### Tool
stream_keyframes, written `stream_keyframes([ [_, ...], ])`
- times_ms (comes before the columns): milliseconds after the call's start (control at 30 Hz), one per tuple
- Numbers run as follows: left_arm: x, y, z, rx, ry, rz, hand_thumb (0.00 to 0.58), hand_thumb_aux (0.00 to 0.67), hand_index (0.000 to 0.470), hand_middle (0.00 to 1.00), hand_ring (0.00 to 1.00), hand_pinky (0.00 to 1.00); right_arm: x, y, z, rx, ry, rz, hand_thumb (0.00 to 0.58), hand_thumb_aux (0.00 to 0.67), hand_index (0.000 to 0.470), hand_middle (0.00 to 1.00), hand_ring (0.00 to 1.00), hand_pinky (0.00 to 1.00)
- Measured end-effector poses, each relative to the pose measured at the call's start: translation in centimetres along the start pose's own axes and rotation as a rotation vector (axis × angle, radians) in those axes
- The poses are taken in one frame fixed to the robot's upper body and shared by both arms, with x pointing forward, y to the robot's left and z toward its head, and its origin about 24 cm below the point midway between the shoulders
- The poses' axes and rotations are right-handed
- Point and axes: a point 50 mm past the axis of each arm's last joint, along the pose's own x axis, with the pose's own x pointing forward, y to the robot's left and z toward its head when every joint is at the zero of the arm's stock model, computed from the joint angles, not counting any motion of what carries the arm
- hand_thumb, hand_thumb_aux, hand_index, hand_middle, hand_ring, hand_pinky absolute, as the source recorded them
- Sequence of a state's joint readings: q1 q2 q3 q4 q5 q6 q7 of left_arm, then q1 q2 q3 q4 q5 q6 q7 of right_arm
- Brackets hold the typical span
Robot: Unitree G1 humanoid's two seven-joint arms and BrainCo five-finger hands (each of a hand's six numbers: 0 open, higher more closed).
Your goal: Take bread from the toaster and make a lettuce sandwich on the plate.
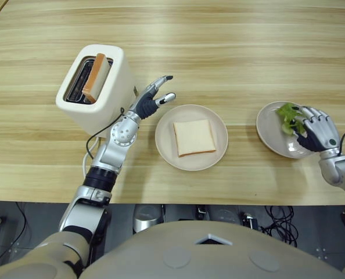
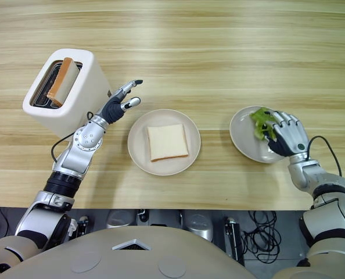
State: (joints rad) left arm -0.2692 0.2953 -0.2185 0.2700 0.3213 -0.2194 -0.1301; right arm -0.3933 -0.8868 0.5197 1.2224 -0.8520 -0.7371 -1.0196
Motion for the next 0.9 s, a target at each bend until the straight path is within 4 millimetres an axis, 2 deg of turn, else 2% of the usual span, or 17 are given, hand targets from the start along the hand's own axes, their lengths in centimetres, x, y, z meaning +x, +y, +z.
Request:
stream_keyframes([
  [333,0.3,0.2,-0.2,0.002,0.006,0.011,0.0,0.0,0.0,0.0,0.0,0.0,2.0,-1.2,1.0,0.031,-0.071,-0.101,0.58,0.67,0.46,1.0,1.0,1.0],
  [467,0.5,0.3,0.0,0.005,-0.002,0.022,0.0,0.0,0.0,0.0,0.0,0.0,4.3,-3.1,2.4,0.049,-0.183,-0.205,0.58,0.67,0.46,1.0,1.0,1.0],
  [533,0.5,0.4,0.0,0.005,-0.004,0.025,0.0,0.0,0.0,0.0,0.0,0.0,5.8,-4.3,3.9,0.073,-0.265,-0.265,0.58,0.67,0.46,1.0,1.0,1.0],
  [633,0.3,1.2,0.0,0.0,-0.008,0.058,0.0,0.0,0.0,0.0,0.0,0.0,7.0,-5.0,6.0,0.101,-0.366,-0.296,0.58,0.67,0.46,1.0,1.0,1.0],
  [767,0.0,2.7,0.5,0.004,-0.032,0.12,0.0,0.0,0.0,0.0,0.0,0.0,8.1,-4.8,9.6,0.172,-0.489,-0.296,0.58,0.67,0.46,1.0,1.0,1.0],
  [900,-0.6,2.6,0.8,0.003,-0.042,0.125,0.0,0.0,0.0,0.0,0.0,0.0,9.0,-4.8,12.1,0.214,-0.578,-0.279,0.58,0.67,0.46,1.0,1.0,1.0],
])
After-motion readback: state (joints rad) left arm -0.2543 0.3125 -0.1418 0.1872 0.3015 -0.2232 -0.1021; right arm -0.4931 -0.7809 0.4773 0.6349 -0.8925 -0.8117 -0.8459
